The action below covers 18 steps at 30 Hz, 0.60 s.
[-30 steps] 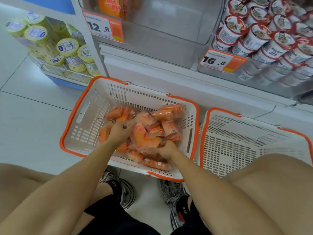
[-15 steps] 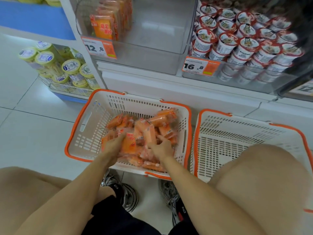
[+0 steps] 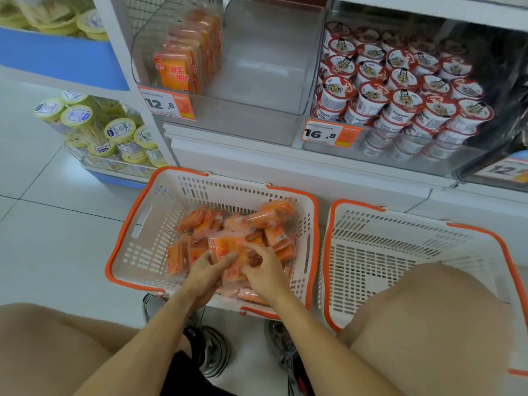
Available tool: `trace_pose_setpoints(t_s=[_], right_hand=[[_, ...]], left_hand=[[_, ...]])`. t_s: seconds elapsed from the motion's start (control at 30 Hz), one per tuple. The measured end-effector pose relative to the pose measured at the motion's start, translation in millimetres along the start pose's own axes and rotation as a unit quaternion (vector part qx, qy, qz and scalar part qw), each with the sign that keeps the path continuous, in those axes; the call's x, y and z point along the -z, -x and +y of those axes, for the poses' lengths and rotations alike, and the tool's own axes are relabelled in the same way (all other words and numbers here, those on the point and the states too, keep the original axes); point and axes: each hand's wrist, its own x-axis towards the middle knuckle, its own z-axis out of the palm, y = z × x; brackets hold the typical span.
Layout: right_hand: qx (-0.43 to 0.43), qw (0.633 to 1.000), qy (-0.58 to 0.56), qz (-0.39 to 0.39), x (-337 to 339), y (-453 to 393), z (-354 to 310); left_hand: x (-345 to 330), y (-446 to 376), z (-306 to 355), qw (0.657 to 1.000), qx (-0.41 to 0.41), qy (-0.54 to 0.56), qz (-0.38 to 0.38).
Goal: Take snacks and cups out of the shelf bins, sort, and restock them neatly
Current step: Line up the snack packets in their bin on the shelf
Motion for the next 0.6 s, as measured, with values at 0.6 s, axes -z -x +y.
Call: trace_pose_setpoints(t_s=[0.6], right_hand=[[-0.184,0.929,0.275,-0.163,-1.6,-16.3,48.3]], left_hand=[[35.7,-11.1,-17.8,0.975,0.093,-0.137,0.150]])
